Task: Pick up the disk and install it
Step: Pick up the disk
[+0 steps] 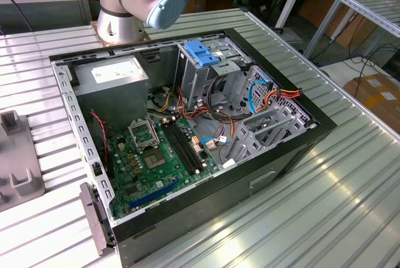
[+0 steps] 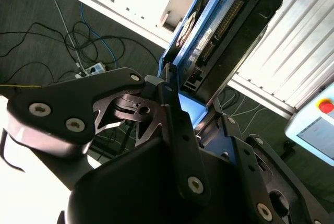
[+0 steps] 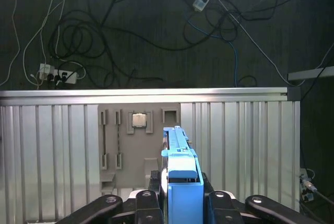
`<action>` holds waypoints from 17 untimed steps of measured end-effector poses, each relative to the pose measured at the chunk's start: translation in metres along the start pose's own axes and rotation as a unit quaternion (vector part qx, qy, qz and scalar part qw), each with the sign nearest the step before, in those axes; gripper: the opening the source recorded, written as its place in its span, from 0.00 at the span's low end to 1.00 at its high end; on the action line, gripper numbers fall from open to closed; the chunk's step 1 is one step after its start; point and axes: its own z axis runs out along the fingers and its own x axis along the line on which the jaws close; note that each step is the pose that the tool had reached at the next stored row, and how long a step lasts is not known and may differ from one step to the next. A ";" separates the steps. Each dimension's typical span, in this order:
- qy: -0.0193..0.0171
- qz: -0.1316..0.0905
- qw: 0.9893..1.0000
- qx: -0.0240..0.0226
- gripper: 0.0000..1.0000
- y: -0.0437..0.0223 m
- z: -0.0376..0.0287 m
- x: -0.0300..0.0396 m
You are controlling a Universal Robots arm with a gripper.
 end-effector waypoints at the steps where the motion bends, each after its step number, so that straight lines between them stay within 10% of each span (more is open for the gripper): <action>1: 0.000 0.000 1.000 0.000 0.37 -0.0001 0.0000 0.0003; 17: 0.000 0.000 1.000 0.000 0.37 -0.0020 0.0001 0.0036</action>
